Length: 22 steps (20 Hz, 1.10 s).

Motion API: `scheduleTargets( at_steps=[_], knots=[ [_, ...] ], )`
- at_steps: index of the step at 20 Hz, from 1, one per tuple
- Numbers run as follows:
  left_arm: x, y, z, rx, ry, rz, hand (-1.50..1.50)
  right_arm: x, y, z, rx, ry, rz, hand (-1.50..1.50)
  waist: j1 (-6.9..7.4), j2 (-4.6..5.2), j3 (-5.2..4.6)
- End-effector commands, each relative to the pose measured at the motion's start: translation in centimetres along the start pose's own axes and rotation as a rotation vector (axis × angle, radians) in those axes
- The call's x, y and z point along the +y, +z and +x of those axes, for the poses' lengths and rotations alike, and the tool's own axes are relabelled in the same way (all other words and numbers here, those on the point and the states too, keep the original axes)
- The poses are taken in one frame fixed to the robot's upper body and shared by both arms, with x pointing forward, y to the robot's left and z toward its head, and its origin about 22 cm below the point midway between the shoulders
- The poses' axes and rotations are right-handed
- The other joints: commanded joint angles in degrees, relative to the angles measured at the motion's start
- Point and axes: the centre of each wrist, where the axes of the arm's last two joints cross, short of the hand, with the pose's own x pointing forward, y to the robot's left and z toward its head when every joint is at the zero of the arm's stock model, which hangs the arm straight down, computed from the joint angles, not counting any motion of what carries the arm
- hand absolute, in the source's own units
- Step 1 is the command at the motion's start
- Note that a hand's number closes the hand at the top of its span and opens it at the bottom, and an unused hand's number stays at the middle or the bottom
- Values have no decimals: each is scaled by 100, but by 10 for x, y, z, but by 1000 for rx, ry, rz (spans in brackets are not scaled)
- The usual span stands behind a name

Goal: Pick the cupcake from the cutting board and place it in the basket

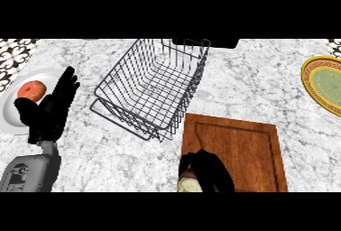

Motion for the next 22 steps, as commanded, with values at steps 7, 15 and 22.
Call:
scheduleTargets(
  at_steps=[7, 15, 22],
  knots=[
    [-1, -2, -5, 15, 3, 5, 0, 45, 36, 86, -258, -353, -203, 150, -32, 0, 98],
    [6, -7, -4, 34, -12, 29, 0, 42, 41, 116, -303, -397, -367, 150, -205, -44, 46],
    [8, -7, 1, 10, -24, 33, 0, 17, 23, 128, -252, -482, -497, 150, -150, -45, 52]
  ],
)
